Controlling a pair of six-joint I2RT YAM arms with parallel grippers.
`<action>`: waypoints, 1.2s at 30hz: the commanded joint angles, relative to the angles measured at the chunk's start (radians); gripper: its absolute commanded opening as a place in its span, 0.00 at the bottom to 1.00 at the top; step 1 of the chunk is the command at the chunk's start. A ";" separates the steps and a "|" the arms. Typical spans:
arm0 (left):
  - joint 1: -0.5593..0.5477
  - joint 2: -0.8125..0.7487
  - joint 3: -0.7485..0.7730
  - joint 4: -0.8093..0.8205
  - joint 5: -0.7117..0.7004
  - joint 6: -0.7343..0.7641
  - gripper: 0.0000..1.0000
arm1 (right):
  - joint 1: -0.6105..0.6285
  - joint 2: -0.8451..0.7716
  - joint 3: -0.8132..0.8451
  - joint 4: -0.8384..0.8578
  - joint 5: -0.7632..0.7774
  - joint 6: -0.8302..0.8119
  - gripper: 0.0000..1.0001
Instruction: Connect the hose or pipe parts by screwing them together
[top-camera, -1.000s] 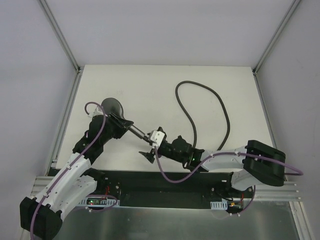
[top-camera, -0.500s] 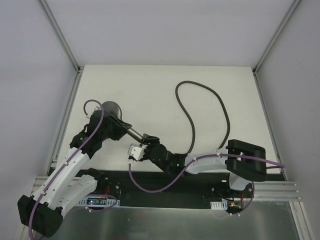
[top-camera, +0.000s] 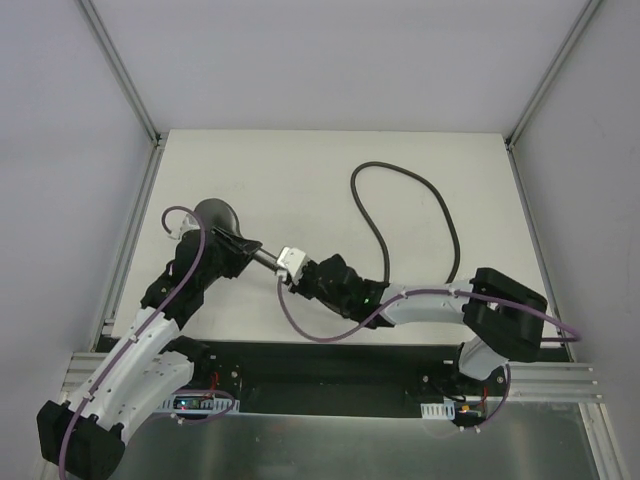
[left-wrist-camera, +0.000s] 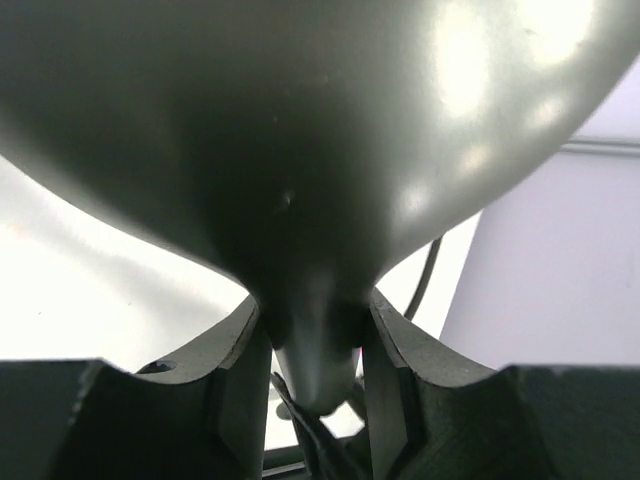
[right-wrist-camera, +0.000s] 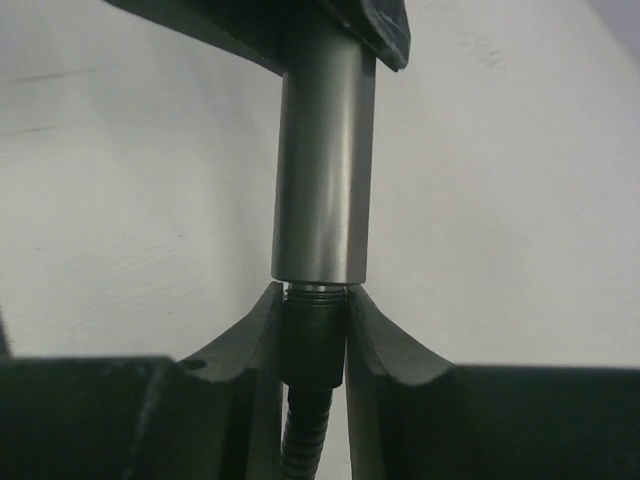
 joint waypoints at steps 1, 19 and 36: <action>-0.011 -0.075 -0.111 0.240 0.127 0.122 0.00 | -0.194 -0.049 -0.057 0.197 -0.512 0.380 0.01; -0.011 -0.114 -0.276 0.615 0.143 0.217 0.00 | -0.447 0.116 -0.202 0.822 -0.871 0.970 0.56; -0.012 0.035 0.114 -0.036 -0.005 0.068 0.00 | 0.030 -0.185 -0.178 0.117 0.093 -0.145 0.95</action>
